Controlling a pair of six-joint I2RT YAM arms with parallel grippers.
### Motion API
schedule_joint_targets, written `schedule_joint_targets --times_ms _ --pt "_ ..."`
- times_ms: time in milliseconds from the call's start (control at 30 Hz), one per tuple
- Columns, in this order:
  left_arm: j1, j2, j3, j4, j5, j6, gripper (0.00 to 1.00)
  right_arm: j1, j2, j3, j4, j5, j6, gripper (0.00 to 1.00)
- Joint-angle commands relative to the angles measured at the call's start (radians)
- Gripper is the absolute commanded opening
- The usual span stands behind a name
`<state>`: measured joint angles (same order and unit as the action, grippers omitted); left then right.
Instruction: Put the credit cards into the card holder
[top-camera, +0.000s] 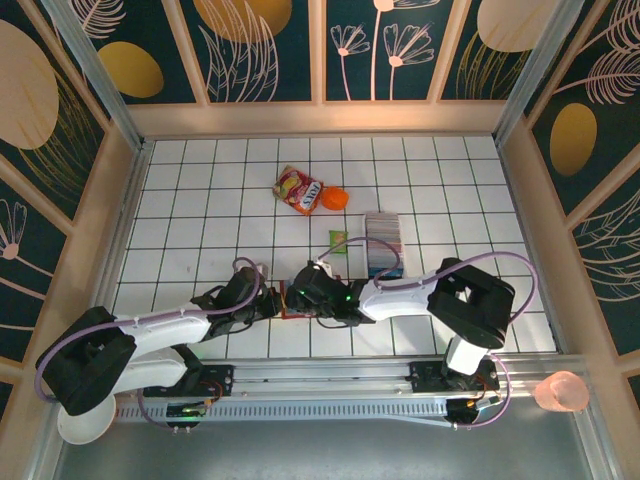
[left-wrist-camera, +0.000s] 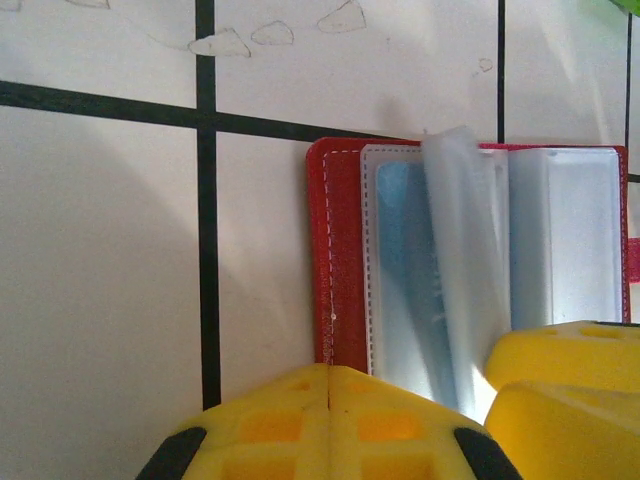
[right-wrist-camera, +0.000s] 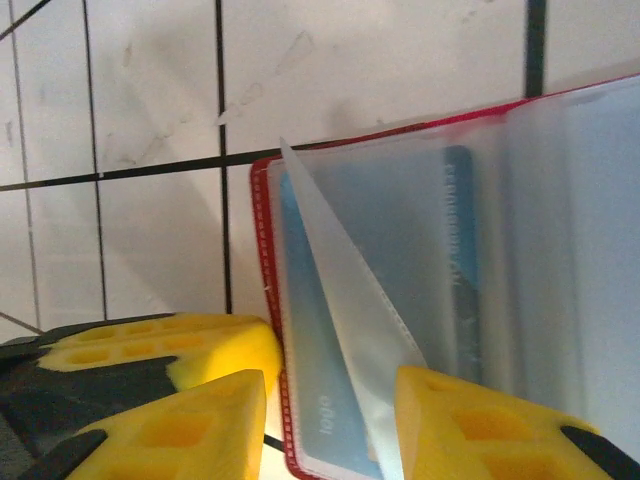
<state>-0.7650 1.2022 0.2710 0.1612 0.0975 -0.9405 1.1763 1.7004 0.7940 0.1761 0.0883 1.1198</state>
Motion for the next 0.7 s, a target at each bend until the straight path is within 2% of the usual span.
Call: schedule_joint_targets --times_ms 0,233,400,667 --pt "-0.003 -0.004 -0.024 0.017 0.015 -0.015 0.01 0.021 0.009 0.003 0.087 0.018 0.036 0.38" --pt "-0.003 -0.023 -0.045 0.015 -0.010 -0.026 0.00 0.038 -0.052 0.007 0.172 0.060 0.013 0.38" --pt "-0.003 -0.066 -0.056 -0.001 -0.045 -0.038 0.02 0.051 -0.133 0.019 0.225 0.062 -0.075 0.38" --pt "-0.003 -0.162 -0.052 -0.047 -0.101 -0.053 0.10 0.053 -0.373 0.008 0.049 0.216 -0.296 0.40"
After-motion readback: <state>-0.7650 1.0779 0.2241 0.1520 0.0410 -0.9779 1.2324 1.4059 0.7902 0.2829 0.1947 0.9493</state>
